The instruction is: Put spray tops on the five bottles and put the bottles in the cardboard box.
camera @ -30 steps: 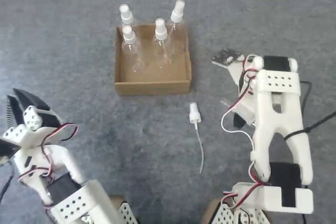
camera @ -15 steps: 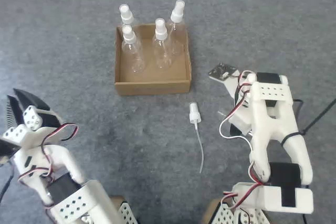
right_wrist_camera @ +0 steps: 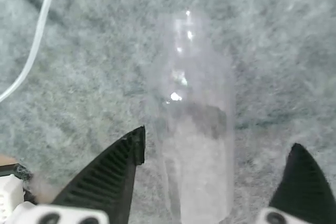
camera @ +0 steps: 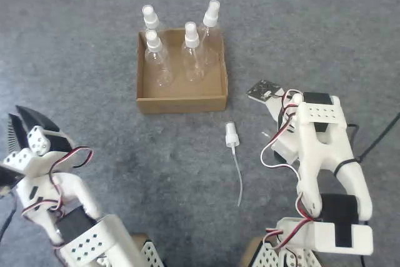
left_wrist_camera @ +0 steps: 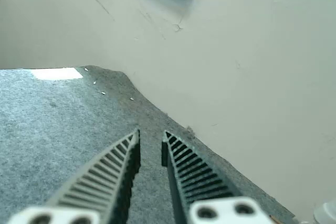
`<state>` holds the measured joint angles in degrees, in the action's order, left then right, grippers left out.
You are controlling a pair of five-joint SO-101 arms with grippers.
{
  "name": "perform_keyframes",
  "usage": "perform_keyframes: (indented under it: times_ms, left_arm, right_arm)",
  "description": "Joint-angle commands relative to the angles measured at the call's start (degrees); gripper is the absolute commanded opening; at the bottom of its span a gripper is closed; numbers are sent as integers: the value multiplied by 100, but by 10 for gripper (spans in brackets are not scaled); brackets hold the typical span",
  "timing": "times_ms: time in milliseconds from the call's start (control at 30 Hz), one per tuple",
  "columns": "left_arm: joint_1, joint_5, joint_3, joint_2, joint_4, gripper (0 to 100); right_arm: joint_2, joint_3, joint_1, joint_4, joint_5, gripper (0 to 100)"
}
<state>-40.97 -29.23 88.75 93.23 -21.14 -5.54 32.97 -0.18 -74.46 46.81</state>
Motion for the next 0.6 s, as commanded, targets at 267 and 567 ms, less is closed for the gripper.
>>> perform_keyframes:
  times_ms: [267,567]
  left_arm:
    - [35,299,-57,79,202,66]
    - [35,316,-57,79,202,66]
  right_arm:
    - [-356,-932,-453,-1156,88,369]
    - [-295,-1960,-716,-1789,466,369]
